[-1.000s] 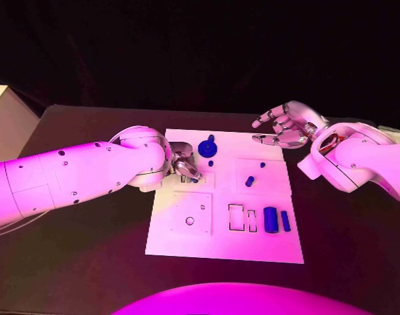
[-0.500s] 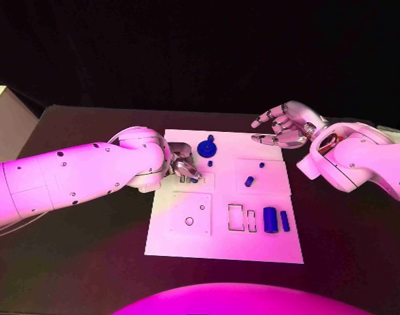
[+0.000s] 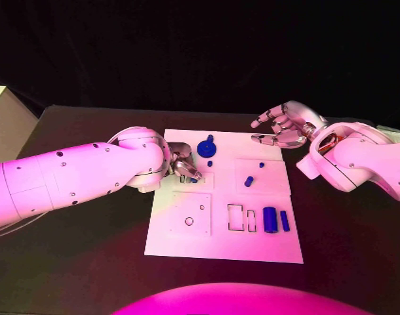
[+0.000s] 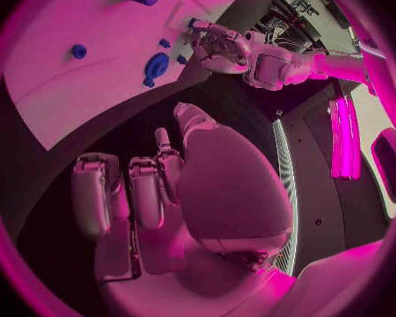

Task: Assemble the parts on the task board

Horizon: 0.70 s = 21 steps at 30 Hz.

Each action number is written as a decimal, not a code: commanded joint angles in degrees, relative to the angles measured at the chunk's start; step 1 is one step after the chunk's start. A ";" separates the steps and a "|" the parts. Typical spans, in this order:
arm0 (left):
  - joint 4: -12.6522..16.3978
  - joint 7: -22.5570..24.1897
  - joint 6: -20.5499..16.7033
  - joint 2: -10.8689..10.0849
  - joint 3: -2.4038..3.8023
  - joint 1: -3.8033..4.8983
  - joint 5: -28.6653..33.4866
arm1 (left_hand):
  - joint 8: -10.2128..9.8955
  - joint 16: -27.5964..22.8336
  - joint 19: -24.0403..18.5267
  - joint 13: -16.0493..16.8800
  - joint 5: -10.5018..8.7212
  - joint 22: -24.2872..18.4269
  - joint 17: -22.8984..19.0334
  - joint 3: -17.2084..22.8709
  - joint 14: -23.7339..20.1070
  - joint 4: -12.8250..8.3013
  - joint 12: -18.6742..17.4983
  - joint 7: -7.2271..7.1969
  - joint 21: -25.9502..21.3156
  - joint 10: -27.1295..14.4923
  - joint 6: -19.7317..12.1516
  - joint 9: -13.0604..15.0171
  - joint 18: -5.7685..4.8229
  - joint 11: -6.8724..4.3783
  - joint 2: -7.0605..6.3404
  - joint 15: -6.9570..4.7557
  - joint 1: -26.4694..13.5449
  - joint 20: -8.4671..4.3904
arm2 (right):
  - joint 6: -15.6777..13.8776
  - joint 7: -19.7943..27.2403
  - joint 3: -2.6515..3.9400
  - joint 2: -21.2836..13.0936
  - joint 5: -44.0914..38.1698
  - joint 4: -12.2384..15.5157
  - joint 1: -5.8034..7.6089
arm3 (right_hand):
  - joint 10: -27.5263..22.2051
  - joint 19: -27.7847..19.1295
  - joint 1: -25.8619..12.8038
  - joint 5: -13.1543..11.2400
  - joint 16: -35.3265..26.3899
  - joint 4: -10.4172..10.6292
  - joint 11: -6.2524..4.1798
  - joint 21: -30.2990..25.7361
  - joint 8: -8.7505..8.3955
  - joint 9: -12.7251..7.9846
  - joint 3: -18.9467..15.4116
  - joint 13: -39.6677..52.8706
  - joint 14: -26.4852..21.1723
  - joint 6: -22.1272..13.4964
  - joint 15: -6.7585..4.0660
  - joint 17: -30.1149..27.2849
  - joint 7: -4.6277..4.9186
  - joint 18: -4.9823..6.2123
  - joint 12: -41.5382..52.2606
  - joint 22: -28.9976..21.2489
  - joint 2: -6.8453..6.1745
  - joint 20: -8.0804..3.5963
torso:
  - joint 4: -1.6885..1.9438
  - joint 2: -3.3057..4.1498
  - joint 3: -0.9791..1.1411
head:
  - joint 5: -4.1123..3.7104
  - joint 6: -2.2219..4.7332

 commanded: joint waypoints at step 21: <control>-0.14 0.57 0.19 0.47 -0.09 -0.17 1.17 | 0.18 0.19 -0.07 0.00 -0.44 3.96 15.09 -3.55 5.96 1.84 -0.39 -1.60 -0.20 -0.38 1.32 -0.04 -0.50 -0.03 -0.72 -0.49 -0.79 -0.17 | 0.85 0.47 0.00 0.08 -0.49 0.03 -0.04 | -0.31 3.09 -0.59 0.44 -0.30 0.04 -0.03 -0.24 -0.10 -0.08 0.53 4.94 4.72 -0.33 0.39 10.83 0.00 0.80 -0.12 10.84 -0.12 0.25 | 0.02 0.01 0.00 | -0.16 -0.19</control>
